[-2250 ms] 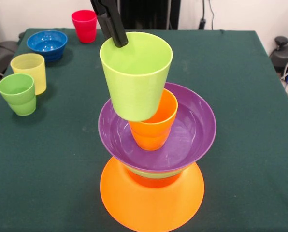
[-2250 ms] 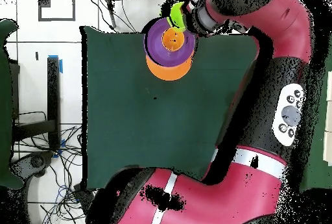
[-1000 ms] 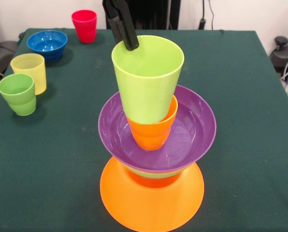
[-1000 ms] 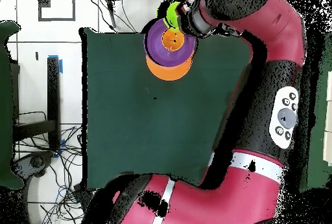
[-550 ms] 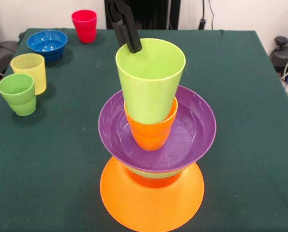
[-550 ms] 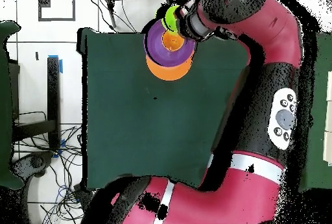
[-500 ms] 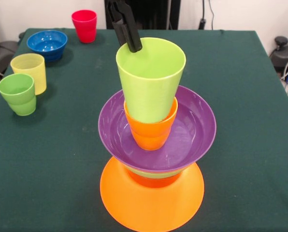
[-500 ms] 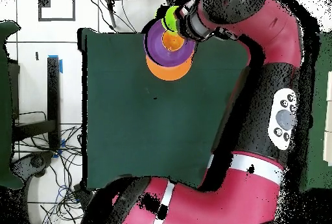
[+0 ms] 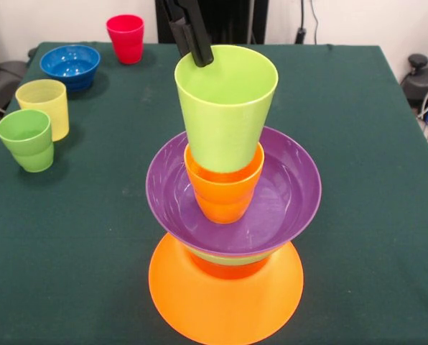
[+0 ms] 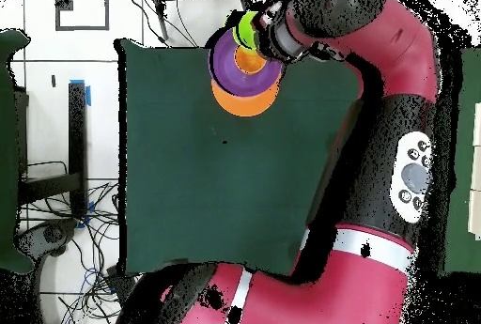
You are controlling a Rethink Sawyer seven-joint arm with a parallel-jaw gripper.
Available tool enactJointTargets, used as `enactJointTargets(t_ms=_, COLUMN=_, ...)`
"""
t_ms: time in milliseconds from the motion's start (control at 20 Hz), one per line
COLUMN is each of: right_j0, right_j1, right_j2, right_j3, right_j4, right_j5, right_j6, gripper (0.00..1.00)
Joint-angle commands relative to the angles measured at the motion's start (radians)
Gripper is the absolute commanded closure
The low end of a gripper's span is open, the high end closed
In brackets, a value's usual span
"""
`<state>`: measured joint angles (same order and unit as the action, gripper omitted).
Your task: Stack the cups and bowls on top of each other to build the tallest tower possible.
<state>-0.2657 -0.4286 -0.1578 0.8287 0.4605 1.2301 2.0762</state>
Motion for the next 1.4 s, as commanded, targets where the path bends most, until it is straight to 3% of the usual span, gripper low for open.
enactJointTargets(t_ms=50, right_j0=0.023, right_j1=-0.005, right_j2=0.116, right_j3=0.137, right_j4=-0.088, right_j5=-0.073, right_j6=-0.152, gripper=1.00)
enactJointTargets(t_ms=1400, right_j0=0.009, right_j1=-0.040, right_j2=0.153, right_j3=0.220, right_j4=-0.111, right_j5=-0.145, right_j6=-0.159, gripper=1.00)
